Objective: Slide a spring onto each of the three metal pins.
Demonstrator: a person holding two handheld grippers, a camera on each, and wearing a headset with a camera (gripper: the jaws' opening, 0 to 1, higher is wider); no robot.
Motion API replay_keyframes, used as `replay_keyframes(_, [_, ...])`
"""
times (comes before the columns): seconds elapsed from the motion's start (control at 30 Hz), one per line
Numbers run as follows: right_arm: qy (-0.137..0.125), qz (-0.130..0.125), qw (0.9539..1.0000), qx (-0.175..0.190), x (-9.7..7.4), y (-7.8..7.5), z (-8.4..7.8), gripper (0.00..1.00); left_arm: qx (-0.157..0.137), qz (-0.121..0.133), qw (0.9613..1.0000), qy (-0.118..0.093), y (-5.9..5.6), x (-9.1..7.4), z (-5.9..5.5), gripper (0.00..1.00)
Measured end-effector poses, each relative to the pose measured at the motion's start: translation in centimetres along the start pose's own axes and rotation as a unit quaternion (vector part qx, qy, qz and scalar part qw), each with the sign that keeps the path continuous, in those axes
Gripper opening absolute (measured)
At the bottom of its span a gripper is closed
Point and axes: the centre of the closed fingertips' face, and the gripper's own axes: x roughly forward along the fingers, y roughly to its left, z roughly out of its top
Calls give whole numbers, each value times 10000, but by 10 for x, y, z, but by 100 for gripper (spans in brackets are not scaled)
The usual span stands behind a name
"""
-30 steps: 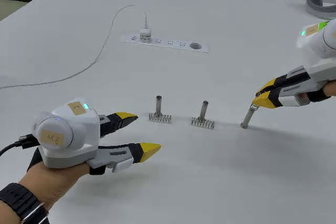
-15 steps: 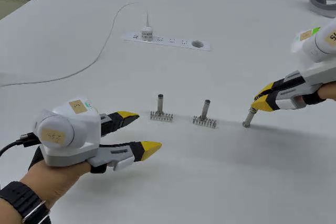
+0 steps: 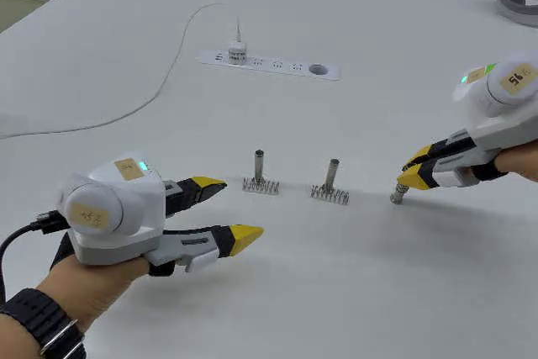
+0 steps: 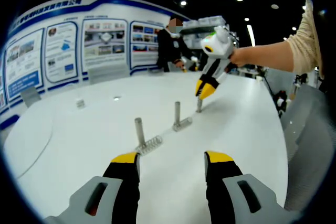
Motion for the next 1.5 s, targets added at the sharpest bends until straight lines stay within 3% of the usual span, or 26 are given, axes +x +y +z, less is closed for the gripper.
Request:
replay_keyframes(0.9, [21,-38,9999,105,16,4,-14,15,-17,26,10000,18,-3,-1,1,50])
replay_keyframes(1.5, [-151,-251,9996,54,1,3,-9,24,-13,1,10000,-11,-4,0,1,50])
